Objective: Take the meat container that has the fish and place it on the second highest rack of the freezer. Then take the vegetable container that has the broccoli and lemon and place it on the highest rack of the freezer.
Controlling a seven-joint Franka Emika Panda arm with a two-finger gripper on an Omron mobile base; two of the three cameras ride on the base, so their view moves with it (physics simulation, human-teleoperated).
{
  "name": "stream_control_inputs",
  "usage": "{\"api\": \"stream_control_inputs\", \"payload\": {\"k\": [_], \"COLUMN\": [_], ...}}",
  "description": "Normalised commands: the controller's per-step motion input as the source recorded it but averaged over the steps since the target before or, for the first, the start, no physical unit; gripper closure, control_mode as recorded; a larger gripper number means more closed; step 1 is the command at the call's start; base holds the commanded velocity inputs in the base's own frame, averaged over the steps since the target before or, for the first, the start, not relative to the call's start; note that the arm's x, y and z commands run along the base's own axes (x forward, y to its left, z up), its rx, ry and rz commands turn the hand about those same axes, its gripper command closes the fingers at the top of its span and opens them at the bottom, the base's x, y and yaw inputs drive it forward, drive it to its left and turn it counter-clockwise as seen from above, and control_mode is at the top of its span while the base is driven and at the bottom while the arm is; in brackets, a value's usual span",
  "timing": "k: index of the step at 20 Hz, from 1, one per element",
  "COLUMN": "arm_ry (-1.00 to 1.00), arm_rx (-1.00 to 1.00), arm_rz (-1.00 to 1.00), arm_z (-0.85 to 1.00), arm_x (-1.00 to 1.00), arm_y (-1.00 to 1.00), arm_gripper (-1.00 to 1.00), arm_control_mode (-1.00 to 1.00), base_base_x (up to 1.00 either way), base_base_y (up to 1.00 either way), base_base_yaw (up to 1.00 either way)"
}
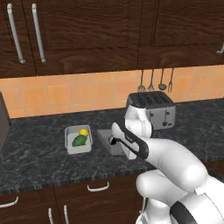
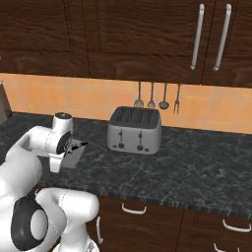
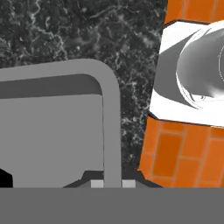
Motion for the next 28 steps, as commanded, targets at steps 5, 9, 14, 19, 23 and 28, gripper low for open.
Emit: {"api": "stream_control_inputs", "payload": {"k": [5, 9, 14, 19, 23, 28], "arm_ry": [-0.07, -0.13, -0.06, 0.0, 0.0, -0.09], "arm_rx": [0.01, -0.03, -0.13, -0.15, -0.04, 0.0], "arm_rz": [0.0, 0.05, 0.26, 0.35, 0.35, 0.3], "arm_z": [0.73, 0.85, 0.98, 0.99, 0.62, 0.36], "arm_x": [-0.46, -0.43, -0.38, -0.43, -0.65, -0.74], "arm_y": [0.0, 0.0, -0.07, -0.37, -0.42, -0.3], "arm_gripper": [1.0, 1.0, 1.0, 1.0, 1.0, 1.0], "arm_control_mode": [-1.0, -1.0, -1.0, -1.0, -1.0, -1.0], "base_base_x": [0.0, 0.0, 0.0, 0.0, 0.0, 0.0], "base_base_y": [0.0, 0.0, 0.0, 0.0, 0.0, 0.0], "base_base_yaw": [0.0, 0.0, 0.0, 0.0, 0.0, 0.0]}}
